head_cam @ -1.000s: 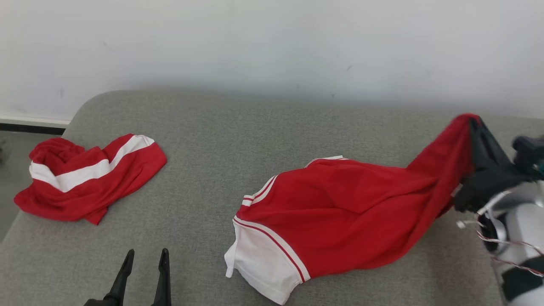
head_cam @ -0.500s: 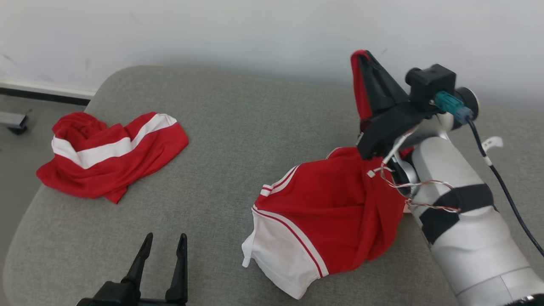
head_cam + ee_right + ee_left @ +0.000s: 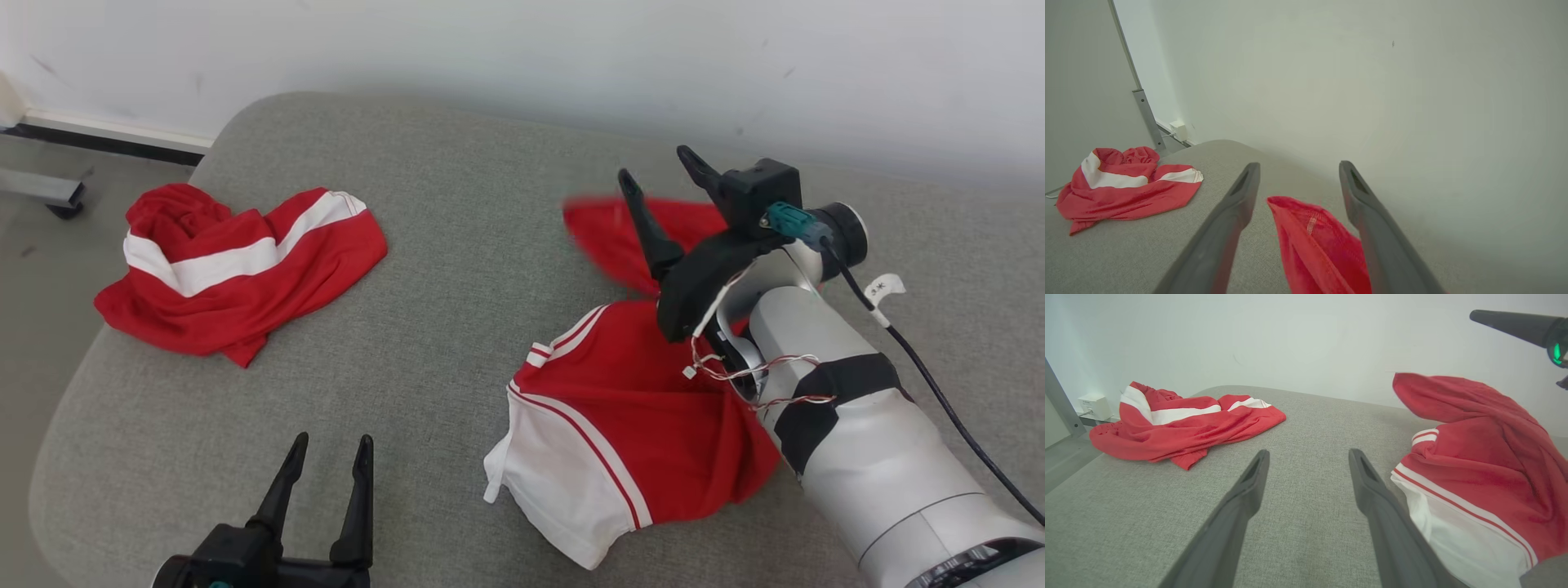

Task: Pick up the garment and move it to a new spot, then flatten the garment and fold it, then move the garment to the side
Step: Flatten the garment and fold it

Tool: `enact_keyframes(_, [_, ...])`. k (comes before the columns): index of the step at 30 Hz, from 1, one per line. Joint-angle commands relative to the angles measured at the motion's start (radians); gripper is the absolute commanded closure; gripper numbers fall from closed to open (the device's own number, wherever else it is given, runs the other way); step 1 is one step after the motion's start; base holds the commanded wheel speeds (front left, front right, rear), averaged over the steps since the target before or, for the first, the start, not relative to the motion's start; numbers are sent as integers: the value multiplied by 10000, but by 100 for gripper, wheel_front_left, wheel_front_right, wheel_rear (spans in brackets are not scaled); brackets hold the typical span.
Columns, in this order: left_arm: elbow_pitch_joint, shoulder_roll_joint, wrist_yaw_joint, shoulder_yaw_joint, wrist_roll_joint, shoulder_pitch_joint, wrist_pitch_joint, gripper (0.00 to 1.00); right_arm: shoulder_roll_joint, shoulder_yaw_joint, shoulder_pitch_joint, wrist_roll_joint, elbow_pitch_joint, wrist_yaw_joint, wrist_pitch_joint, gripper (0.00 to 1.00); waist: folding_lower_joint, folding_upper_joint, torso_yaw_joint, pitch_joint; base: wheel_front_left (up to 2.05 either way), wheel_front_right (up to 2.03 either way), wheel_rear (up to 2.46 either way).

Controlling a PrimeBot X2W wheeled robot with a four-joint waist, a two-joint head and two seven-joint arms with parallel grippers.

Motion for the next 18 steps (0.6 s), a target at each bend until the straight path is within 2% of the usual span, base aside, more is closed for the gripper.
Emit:
enact_keyframes(1, [20, -20, 11, 25, -21, -81, -35, 0, -94, -20, -83, 74, 69, -22, -102, 0, -1, -1, -108, -92, 0, 0, 0])
enact_keyframes(7, [-31, 61, 11, 214, 21, 154, -35, 0, -597, -367, 195, 394, -168, -22, -338, 0, -1, -1, -551, -405, 0, 0, 0])
enact_keyframes(18, [-302, 141, 11, 643, 150, 513, -35, 0, -1753, -2062, 2919, 60, -3323, -23, -340, 0, -1, -1, -1418, -818, 0, 0, 0])
